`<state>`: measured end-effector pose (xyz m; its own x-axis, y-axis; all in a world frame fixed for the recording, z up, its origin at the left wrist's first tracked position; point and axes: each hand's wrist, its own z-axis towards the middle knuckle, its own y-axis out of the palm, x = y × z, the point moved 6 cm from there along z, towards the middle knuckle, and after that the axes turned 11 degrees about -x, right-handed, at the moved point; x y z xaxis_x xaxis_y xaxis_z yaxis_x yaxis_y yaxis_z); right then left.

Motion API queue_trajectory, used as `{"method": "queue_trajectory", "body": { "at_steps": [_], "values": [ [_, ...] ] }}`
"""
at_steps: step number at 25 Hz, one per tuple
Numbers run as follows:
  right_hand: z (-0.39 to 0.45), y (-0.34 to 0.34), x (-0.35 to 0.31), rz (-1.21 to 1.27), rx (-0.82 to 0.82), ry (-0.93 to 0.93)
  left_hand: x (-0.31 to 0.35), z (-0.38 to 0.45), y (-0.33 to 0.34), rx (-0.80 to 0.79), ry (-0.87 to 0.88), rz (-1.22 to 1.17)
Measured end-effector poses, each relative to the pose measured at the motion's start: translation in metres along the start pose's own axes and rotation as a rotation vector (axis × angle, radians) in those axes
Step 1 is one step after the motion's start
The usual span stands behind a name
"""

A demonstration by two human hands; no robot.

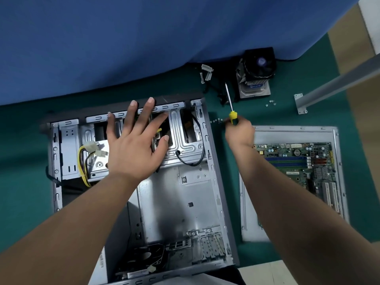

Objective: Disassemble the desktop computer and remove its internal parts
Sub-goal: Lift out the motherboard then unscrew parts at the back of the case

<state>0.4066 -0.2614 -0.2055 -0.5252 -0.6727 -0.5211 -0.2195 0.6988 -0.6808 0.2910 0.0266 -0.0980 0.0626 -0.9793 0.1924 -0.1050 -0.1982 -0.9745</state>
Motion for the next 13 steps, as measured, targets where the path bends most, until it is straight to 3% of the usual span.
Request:
{"method": "queue_trajectory", "body": {
  "at_steps": [7, 10, 13],
  "values": [
    [-0.058, -0.016, 0.021, 0.516, -0.160, -0.016, -0.002, 0.004, 0.002, -0.036, -0.017, 0.004],
    [-0.103, -0.034, 0.027, 0.576, -0.248, -0.025, 0.001, 0.002, -0.003, -0.075, -0.020, -0.039],
    [-0.159, -0.054, 0.027, 0.604, -0.298, -0.052, 0.004, -0.006, -0.016, -0.104, 0.025, -0.243]
  ]
}}
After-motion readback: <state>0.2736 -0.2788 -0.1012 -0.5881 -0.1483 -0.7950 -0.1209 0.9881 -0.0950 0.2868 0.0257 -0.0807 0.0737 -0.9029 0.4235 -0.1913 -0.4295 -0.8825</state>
